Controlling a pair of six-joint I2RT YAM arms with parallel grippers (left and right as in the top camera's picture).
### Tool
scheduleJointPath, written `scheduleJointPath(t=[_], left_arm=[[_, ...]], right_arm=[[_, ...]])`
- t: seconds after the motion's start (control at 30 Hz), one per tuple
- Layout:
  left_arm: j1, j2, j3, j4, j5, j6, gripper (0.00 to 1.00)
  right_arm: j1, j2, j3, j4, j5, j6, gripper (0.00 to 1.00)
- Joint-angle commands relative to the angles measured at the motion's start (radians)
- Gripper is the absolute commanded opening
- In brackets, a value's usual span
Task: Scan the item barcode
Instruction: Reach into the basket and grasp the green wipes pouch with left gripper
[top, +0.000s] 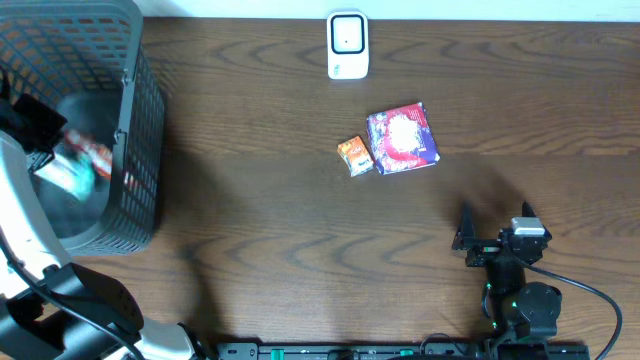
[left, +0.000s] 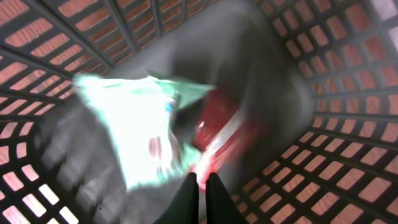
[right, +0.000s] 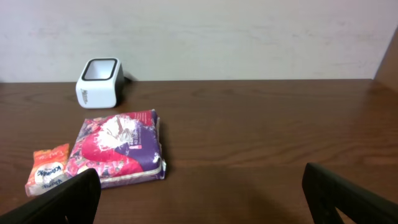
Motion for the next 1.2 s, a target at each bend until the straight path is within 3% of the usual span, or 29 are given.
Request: scheduleJointPath(t=[0.0,0.1,0.17,0.27,0.43,0.53,0.63,0.73,0.83,1.03,1.17], left_arm=[[0.001,0.032,-0.061,-0.006,0.002,0.032,0.08],[0.002,0.051,-0.123,0.003,0.002,0.032,0.08],[0.002,0.069,-0.145,0.008,0.002,0.032,0.38],[0.001,0.096,-0.148,0.006,0.002,0.032,0.41],[0.001,0.113,-0.148,0.007,0.003,0.032,0.88],[0.0,0.114,-0.148,0.018,0.011,0.032,0.98],[-0.002,0.114,-0.148,0.042,0.023,0.036,0.98],[-0.002,0.114,-0.148,0.041,-0.115,0.056,0.98],[-0.001,0.117,-0.149,0.011,-0.267,-0.114,0.97],[-0.002,0.127,-0.194,0.008,-0.279,-0.286,0.98],[-0.002,0.161,-0.23,0.038,-0.28,-0.325,0.98]], right_arm=[[-0.008,-0.005,-0.002,-0.004,-0.005,0.013,0.99],[-0.008,-0.005,-0.002,-0.004,-0.005,0.013,0.99],[-0.008,-0.005,-0.002,-0.004,-0.005,0.013,0.99],[-0.008,-0.005,-0.002,-0.004,-0.005,0.013,0.99],[-0.008,-0.005,-0.002,-0.004,-0.005,0.013,0.99],[-0.008,-0.005,-0.002,-0.004,-0.005,0.013,0.99],[-0.008,-0.005,-0.002,-0.004,-0.005,0.013,0.99],[-0.008,-0.005,-0.002,-0.004,-0.005,0.013,0.99],[-0.008,-0.005,-0.002,-0.004,-0.005,0.013,0.99],[-0.008,-0.005,-0.002,-0.004,-0.005,0.013,0.99],[-0.008,-0.005,-0.002,-0.004,-0.005,0.013,0.99]])
